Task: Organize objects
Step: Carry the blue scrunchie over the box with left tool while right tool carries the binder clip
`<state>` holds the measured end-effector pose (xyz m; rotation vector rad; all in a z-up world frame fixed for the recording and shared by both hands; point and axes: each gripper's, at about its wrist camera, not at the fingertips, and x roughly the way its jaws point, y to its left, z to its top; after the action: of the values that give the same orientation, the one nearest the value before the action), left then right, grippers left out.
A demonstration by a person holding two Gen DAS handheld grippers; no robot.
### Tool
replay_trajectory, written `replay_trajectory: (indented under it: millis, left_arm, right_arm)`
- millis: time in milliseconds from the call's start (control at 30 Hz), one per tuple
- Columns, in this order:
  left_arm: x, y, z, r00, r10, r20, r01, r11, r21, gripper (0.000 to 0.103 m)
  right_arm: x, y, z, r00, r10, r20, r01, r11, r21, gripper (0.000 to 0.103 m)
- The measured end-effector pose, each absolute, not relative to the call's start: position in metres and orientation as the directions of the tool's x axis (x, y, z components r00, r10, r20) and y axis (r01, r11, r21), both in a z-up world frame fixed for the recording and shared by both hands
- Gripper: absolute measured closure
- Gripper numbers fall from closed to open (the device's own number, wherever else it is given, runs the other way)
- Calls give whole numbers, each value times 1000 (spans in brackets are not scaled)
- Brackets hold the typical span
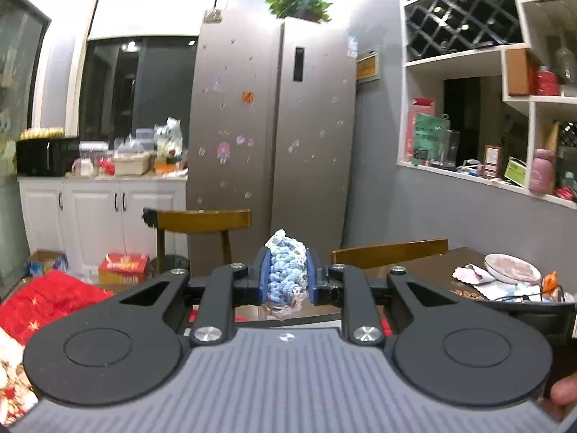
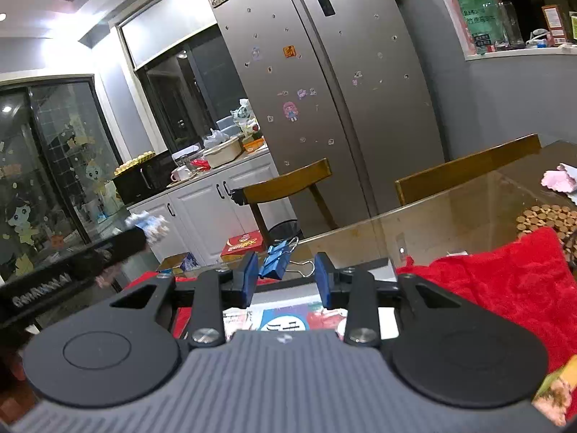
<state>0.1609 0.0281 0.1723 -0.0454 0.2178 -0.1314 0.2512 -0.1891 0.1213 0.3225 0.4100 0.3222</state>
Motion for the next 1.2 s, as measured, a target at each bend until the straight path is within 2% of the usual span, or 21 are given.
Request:
replay_trajectory:
  millis: [133,233,533,800,1200]
  left_arm:
    - [194,27,166,950,-144,-279,116,987,-112,79]
    - [219,33,152,922,-203,-330,147,971,-189,79]
    - [283,42,85,811,-283,-513,169,952,-257,79]
    - [312,39,38,746,-305,-593,157,945,-288,79]
    - [317,33,17,731,-300,-613,135,944,-301,79]
  right_arm:
    - [270,-183,115,864,361,-352,-222,899,376,65]
    - [285,-180,103,853,351,-386,-199,903,381,65]
    - [320,-184,47,793,324,-516,-118,912,392,65]
    - [335,-173,19,749,305,-587,-96,928,359,65]
    - [343,-173,5,736,285,-614,-66,933,355,65]
